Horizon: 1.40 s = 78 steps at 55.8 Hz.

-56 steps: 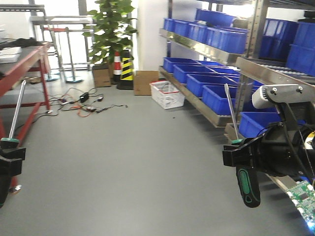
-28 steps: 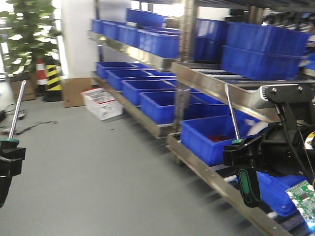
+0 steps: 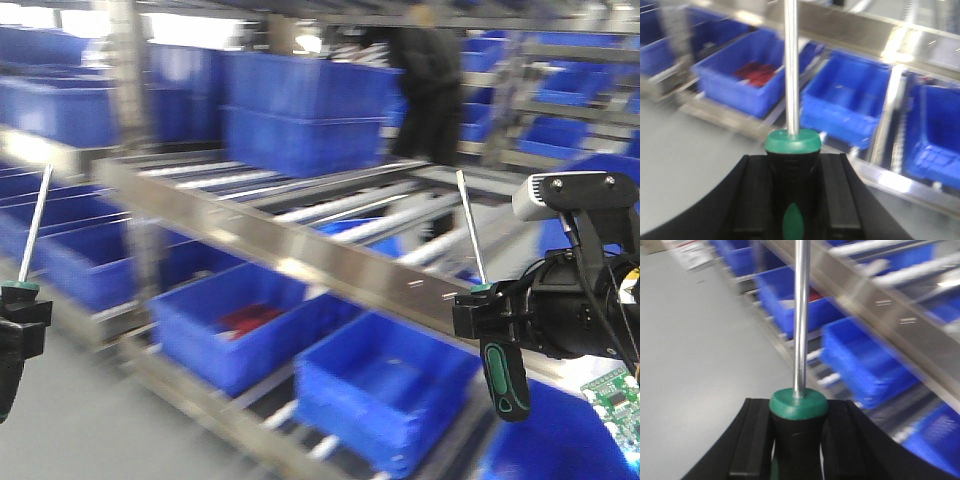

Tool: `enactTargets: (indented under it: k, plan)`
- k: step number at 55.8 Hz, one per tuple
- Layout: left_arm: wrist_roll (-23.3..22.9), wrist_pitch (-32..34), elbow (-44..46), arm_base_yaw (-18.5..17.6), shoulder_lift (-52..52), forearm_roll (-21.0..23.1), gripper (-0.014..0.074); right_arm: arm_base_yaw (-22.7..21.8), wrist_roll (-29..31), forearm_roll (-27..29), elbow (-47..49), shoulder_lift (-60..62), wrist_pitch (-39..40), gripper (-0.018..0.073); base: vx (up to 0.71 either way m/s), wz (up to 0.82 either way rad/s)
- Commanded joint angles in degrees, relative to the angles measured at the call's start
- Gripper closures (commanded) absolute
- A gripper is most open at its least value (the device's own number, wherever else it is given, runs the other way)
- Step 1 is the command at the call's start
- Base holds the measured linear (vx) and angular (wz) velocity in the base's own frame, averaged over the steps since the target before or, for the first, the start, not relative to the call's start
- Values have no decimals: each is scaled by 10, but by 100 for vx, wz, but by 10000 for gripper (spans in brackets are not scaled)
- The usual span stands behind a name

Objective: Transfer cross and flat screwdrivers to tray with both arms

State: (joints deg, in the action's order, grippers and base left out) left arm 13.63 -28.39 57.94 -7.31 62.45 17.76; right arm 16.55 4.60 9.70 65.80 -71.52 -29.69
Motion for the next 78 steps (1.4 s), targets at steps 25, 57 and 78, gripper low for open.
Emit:
enactTargets:
  k: [25,57,78]
  plan:
    - [-4,50,17,-2,-12,10,599,-2,1,0,22,17,47,567,42,-70]
    - [-4,50,17,-2,-12,10,599,-2,1,0,22,17,43,567,25,-46]
    - [-4,50,17,-2,-12,10,599,-2,1,0,22,17,43,567,9,-21]
